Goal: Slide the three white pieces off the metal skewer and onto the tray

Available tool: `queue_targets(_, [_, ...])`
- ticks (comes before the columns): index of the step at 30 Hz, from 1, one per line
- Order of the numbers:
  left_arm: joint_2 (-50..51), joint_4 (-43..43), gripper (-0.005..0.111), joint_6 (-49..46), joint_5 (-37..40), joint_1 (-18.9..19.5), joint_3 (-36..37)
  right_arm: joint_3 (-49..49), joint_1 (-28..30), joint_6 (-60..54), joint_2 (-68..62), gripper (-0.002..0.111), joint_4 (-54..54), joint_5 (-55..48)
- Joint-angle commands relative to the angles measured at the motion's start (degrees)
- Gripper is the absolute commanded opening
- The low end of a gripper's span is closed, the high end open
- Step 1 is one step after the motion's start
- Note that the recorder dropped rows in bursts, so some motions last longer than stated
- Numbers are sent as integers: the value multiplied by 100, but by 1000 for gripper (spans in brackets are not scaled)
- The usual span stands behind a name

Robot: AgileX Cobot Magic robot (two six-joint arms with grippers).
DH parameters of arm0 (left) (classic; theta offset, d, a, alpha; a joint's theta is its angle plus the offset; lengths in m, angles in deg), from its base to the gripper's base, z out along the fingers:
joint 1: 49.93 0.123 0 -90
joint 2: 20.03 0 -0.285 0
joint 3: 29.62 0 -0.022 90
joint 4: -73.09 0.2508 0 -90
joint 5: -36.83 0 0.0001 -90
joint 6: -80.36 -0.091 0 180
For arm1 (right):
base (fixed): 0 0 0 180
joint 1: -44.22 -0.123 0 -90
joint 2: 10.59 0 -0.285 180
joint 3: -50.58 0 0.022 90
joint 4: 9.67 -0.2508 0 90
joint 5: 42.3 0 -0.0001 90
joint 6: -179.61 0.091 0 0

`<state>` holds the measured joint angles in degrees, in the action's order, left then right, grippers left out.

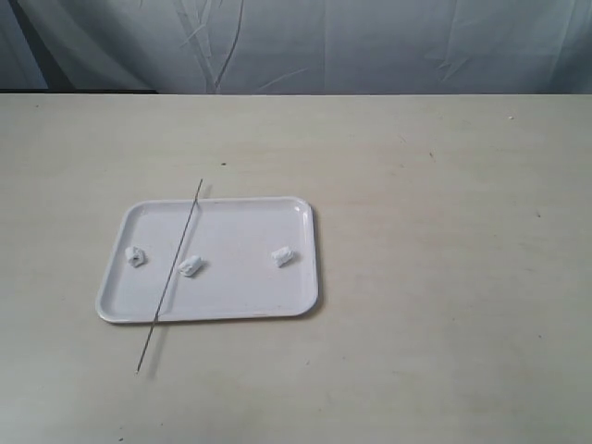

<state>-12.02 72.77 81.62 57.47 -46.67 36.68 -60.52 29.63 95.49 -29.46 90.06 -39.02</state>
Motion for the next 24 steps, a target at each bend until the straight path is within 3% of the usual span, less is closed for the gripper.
queue_targets(1, [-23, -182, 0, -3, -970, 9, 602, 322, 23, -513, 25, -1, -136, -159])
queue_targets(4, [-23, -182, 0, -3, -1196, 9, 880, 448, 136, -457, 419, -1, -64, -209])
queue_targets(9, [-23, -116, 0, -3, -1078, 9, 984, 765, 750, 647, 1108, -1, 22, -250])
queue_targets(11, [-23, -80, 0, -3, -904, 9, 984, 808, 1055, 602, 1108, -1, 22, 31])
queue_targets(15, [-23, -20, 0, -19, -559, 9, 984, 818, 1126, 154, 1108, -1, 21, 135])
queue_targets(17, [-23, -20, 0, -19, -382, 9, 984, 831, 1126, -1084, 1108, -1, -1043, 50])
queue_targets(24, [-23, -46, 0, -20, -454, 9, 1092, 831, 1126, -6997, 1108, -1, -7078, -328])
